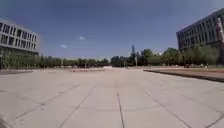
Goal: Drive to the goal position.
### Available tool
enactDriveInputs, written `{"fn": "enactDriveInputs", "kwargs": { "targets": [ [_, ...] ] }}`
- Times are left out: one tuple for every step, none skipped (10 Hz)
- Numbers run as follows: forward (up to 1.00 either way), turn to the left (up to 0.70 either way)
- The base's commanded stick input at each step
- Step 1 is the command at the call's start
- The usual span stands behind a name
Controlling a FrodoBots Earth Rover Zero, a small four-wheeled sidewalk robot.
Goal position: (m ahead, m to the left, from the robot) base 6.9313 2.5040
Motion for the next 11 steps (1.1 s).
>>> {"fn": "enactDriveInputs", "kwargs": {
  "targets": [
    [0.7,0.01],
    [0.7,0.01],
    [0.7,0.01],
    [0.7,0.01],
    [0.7,0.01],
    [0.7,0.01],
    [0.7,0.01],
    [0.7,0.03],
    [0.7,0.09],
    [0.7,0.16],
    [0.7,0.22]
  ]
}}
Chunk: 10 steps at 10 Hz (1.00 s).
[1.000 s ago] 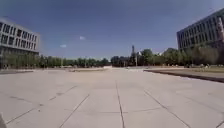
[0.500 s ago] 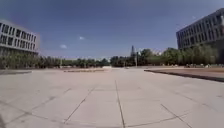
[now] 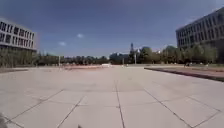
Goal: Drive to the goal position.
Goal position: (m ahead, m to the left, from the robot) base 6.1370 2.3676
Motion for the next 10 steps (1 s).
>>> {"fn": "enactDriveInputs", "kwargs": {
  "targets": [
    [0.7,0.29],
    [0.7,0.36],
    [0.7,0.36],
    [0.7,0.36],
    [0.7,0.22],
    [0.7,0.01],
    [0.7,0.01],
    [0.7,0.01],
    [0.7,0.01],
    [0.7,0.01]
  ]
}}
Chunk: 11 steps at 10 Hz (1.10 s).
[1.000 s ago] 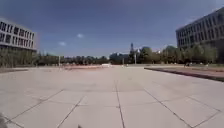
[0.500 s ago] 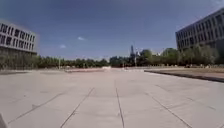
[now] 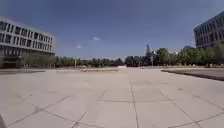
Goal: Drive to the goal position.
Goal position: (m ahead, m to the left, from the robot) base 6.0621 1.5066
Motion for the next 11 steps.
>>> {"fn": "enactDriveInputs", "kwargs": {
  "targets": [
    [0.7,0.01],
    [0.7,0.01],
    [0.7,0.01],
    [0.7,0.01],
    [0.7,0.01],
    [0.7,0.01],
    [0.7,0.01],
    [0.7,0.01],
    [0.7,0.01],
    [0.7,0.01],
    [0.7,0.01]
  ]
}}
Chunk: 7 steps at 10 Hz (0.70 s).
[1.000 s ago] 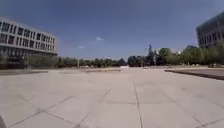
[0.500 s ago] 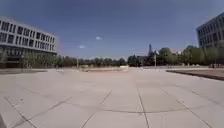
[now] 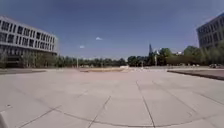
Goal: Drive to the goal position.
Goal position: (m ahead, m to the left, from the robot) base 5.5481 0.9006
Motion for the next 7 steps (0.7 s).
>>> {"fn": "enactDriveInputs", "kwargs": {
  "targets": [
    [0.7,0.01],
    [0.7,0.01],
    [0.7,0.01],
    [0.7,0.01],
    [0.7,0.01],
    [0.7,0.01],
    [0.7,0.01]
  ]
}}
